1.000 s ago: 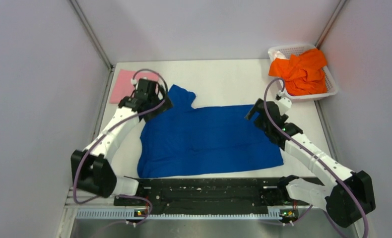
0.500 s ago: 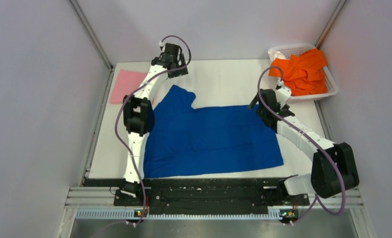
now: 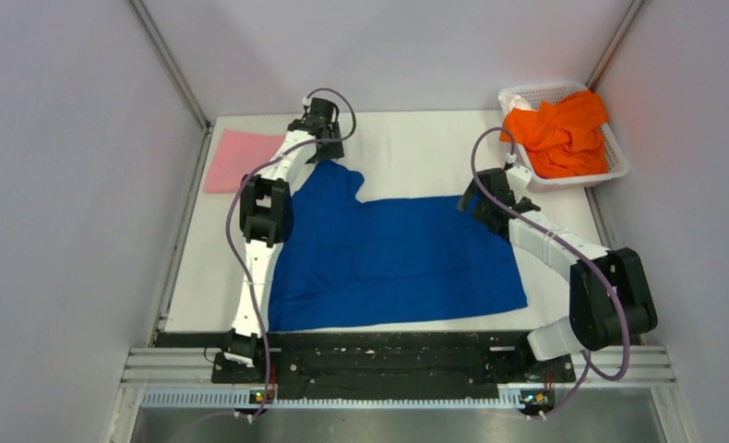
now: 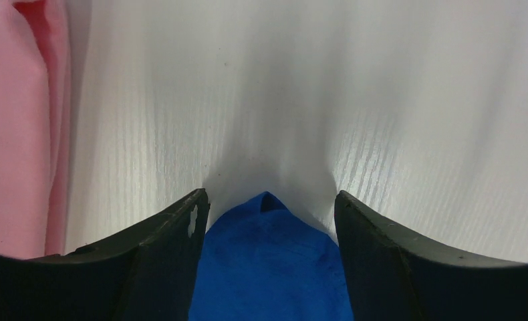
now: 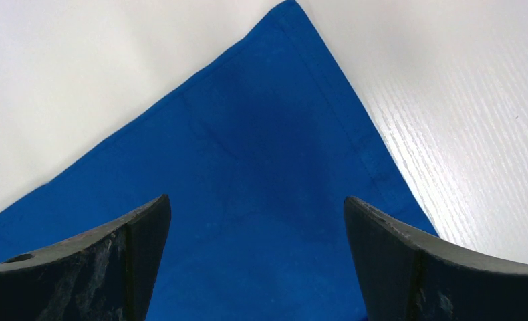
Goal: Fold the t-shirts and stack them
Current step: Grab the side of the flattened tshirt furthest away from the robot with both arms
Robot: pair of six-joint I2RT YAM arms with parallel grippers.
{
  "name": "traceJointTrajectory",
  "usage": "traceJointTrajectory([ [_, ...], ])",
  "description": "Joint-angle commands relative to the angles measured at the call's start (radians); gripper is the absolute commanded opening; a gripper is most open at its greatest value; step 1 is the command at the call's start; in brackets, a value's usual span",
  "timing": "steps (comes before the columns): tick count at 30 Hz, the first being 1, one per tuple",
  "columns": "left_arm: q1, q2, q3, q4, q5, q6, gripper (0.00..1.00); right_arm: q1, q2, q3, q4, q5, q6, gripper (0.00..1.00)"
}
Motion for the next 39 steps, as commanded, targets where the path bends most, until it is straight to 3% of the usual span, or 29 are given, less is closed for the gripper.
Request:
traceJointTrajectory([
  [1,0.002,0.006,0.047,0.020,-0.030,0.007,0.70,-0.006,0.011,0.039,0.029,-0.037,-0.015,0.99],
  [6,0.001,0.012,0.048,-0.022,-0.054,0.019,0.48,-0.005,0.011,0.040,0.023,-0.046,-0.012,0.99],
  [14,-0.021,0.013,0.047,-0.053,-0.085,0.075,0.23,-0.005,0.019,0.045,-0.002,0.021,-0.002,0.98],
  [17,-0.026,0.004,0.047,-0.067,-0.099,0.084,0.00,-0.007,0.046,0.082,-0.040,0.085,-0.010,0.98],
  [23,-0.032,-0.067,0.022,-0.064,-0.095,0.095,0.00,-0.047,0.178,0.230,-0.095,0.203,-0.016,0.96],
  [34,-0.094,-0.329,-0.254,0.013,-0.144,0.068,0.00,-0.121,0.561,0.639,-0.251,0.196,-0.140,0.81],
  [39,-0.107,-0.415,-0.371,0.046,-0.118,0.048,0.00,-0.122,0.649,0.698,-0.280,0.203,-0.150,0.77],
])
